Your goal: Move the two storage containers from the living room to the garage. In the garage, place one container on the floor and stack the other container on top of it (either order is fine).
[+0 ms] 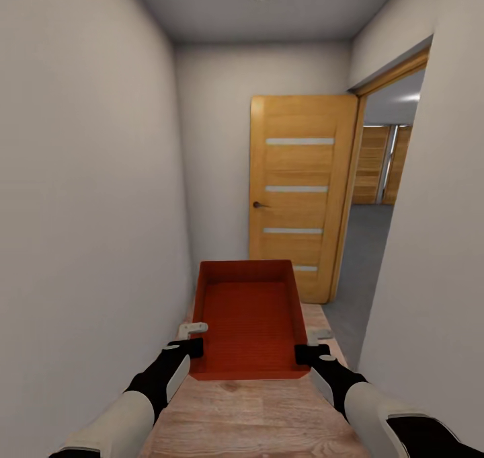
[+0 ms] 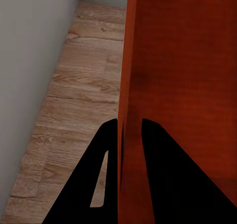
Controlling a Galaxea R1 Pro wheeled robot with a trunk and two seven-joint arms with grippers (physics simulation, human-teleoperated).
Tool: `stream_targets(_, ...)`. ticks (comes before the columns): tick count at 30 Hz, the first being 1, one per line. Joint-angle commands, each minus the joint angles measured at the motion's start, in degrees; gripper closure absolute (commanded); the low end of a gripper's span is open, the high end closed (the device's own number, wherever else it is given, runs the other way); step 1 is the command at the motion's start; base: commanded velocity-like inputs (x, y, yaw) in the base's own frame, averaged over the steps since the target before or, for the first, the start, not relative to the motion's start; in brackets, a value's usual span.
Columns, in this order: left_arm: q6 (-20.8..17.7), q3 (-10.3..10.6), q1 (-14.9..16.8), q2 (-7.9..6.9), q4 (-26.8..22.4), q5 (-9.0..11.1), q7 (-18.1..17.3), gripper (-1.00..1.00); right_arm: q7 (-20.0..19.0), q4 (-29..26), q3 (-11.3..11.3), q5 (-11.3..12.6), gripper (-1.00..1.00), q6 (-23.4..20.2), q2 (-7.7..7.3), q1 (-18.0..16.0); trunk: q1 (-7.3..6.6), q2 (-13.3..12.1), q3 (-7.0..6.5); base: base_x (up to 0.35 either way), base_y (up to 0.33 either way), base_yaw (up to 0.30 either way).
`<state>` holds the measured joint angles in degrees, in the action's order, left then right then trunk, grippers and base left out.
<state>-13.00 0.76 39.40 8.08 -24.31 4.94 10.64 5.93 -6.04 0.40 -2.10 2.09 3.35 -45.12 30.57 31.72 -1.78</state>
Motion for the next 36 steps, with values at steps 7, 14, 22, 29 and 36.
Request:
stream_targets(7, -0.4, 0.0, 0.0, -2.81, -0.1, -0.6, 1.1, 1.00, 0.2, 0.0, -2.4, -0.5, 1.00, 0.2, -0.01, -0.1, 0.04, 0.0, 0.01, 0.324, 0.000, 0.000)
stream_targets(14, -0.4, 0.0, 0.0, -2.81, 0.2, -0.6, 1.1, 1.00, 0.2, 0.0, -2.4, -0.5, 1.00, 0.2, -0.01, -0.1, 0.04, 0.0, 0.01, 0.324, 0.000, 0.000)
stream_targets(22, -0.4, -0.1, 0.0, -2.81, 0.3, -0.6, 1.1, 1.00, 0.2, 0.0, -2.4, -0.5, 1.00, 0.2, 0.06, -0.1, 0.04, 0.0, 0.01, 0.324, 0.000, 0.000)
stream_targets(29, -0.4, 0.0, 0.0, -2.82, 0.3, -0.6, 1.1, 1.00, 0.2, 0.0, -2.4, -0.5, 1.00, 0.2, 0.08, -0.1, 0.04, 0.0, 0.01, 0.324, 0.000, 0.000)
stream_targets(36, -0.3, 0.1, 0.0, -0.39, -0.1, -0.2, 0.3, 1.00, 0.2, 0.0, -0.3, -0.5, 1.00, 0.3, 0.13, -0.1, 0.05, 0.0, 0.02, 0.277, 0.000, 0.000)
